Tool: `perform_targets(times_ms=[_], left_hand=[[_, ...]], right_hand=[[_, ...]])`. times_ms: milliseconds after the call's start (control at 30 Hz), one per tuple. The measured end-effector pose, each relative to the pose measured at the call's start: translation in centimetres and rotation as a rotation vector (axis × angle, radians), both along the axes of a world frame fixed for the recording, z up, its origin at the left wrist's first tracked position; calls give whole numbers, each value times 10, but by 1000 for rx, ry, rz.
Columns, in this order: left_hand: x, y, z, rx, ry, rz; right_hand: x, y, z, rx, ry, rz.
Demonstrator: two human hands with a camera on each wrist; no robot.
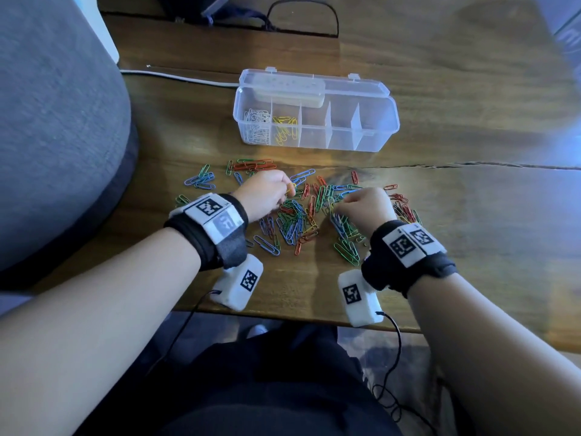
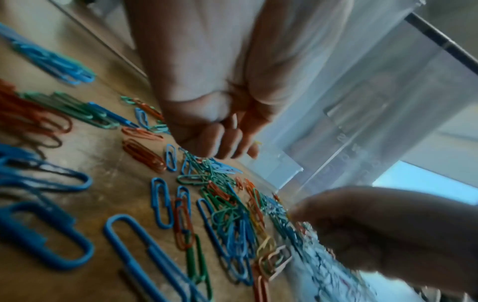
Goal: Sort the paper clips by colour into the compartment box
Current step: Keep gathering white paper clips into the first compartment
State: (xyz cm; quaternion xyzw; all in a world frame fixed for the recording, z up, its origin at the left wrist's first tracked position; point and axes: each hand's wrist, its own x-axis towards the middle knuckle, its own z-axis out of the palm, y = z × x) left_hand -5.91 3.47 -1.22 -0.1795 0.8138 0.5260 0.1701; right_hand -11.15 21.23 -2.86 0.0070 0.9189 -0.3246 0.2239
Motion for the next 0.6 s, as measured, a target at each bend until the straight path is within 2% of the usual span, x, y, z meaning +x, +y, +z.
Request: perform_targets(times_ms=[167,233,300,467,600], left_hand=[[4,14,-6,-432,47,-236],[4,19,-3,-525,67,-356],[2,17,0,-562,80,-400],[-3,1,4,-609,69,-364],[1,-2,5,-611,103,-343]], right_hand=[[5,13,3,-440,-269,-217],[7,13,4,-559,-330,-276],[9,12,5,-637,-357,-300],[12,19,7,-834,-466,-310],[14,23,8,-901,-559,-359]])
